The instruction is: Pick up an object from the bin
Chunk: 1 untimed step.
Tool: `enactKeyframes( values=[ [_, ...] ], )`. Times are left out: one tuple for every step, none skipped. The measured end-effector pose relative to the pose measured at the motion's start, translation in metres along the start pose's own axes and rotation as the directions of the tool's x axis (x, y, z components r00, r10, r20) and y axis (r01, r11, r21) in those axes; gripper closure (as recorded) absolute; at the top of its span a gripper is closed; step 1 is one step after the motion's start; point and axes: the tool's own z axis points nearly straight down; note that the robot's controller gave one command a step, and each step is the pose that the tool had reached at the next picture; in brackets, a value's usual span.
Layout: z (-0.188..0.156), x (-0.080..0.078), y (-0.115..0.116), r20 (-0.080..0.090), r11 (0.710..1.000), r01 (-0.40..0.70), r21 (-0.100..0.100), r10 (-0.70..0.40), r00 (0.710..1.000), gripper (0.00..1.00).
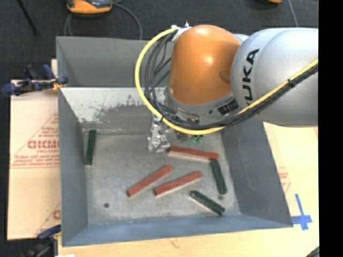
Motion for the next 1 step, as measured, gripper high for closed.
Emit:
enactKeyframes(
  values=[
    [0.0013,0.0008,0.0001,-0.003,1.0,-0.001,0.0,0.001,1.0,1.0]
  ],
)
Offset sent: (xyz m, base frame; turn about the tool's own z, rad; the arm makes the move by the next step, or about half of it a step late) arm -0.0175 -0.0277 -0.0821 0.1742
